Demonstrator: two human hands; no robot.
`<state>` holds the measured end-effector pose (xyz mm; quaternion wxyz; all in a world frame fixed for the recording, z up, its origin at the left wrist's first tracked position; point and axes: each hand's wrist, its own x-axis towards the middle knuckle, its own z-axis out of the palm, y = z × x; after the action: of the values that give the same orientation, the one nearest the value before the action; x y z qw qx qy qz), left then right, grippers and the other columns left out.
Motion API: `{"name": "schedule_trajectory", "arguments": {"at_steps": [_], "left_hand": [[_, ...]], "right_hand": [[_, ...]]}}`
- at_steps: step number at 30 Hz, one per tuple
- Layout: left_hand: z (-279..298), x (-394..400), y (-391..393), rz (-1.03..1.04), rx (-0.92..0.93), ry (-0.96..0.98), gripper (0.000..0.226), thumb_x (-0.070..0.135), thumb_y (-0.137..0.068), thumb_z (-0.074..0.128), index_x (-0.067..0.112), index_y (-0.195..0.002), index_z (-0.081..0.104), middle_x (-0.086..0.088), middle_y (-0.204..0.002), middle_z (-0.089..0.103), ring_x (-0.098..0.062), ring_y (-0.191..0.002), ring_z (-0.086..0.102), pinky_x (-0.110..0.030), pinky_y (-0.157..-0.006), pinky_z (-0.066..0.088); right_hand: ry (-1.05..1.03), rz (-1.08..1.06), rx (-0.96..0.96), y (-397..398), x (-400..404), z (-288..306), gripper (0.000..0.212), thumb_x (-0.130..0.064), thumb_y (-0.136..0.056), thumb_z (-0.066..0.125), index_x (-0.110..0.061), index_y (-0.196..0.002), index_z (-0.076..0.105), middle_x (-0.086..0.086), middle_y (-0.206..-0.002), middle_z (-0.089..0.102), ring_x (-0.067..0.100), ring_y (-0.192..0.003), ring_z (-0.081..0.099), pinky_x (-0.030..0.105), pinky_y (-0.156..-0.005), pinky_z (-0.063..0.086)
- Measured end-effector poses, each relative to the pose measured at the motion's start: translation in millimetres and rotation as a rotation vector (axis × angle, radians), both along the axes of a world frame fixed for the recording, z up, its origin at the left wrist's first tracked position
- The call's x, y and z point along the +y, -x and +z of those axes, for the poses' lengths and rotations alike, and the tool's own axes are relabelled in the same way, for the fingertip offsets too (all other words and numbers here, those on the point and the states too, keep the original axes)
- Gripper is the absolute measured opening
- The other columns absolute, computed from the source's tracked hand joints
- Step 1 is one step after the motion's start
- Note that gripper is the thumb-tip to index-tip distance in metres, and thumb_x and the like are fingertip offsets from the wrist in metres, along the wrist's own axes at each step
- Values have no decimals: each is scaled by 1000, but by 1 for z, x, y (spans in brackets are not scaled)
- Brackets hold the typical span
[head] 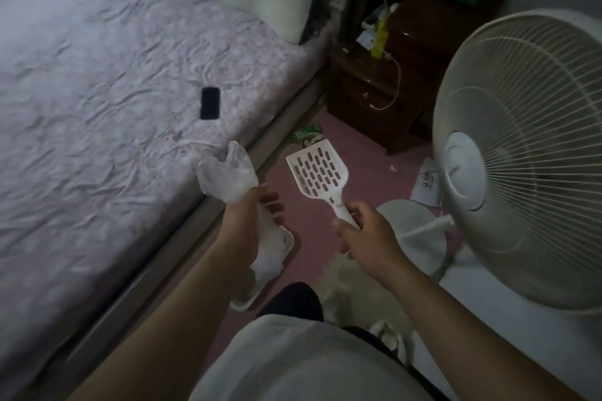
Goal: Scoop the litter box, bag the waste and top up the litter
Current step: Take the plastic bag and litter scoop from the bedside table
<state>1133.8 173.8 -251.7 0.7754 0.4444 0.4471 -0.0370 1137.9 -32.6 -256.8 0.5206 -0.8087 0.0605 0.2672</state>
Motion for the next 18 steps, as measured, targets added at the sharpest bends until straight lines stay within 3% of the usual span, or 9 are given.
{"name": "schedule_trajectory", "arguments": {"at_steps": [5,12,18], "left_hand": [[-13,53,54,59,28,17,28,23,-89,67,6,-112,64,-11,-87,74,-27,-77,66,-37,-66,55],[-32,124,144,92,31,-57,10,22,-92,63,15,-98,64,-9,-83,72,-27,-78,65,-37,-71,54],[-42,169,209,114,59,-42,16,26,-91,62,11,-91,64,-8,-81,69,-20,-67,64,-36,-71,50]], "right_hand": [[16,55,20,37,41,-4,13,-33,-95,63,-28,-106,57,-3,-93,69,23,-79,70,31,-62,56],[46,71,63,106,106,-12,13,-32,-96,62,-28,-107,56,-3,-98,69,15,-68,68,28,-59,52],[75,87,81,165,136,-13,11,-31,-95,63,-29,-104,56,-2,-95,70,14,-67,68,27,-59,52]]}}
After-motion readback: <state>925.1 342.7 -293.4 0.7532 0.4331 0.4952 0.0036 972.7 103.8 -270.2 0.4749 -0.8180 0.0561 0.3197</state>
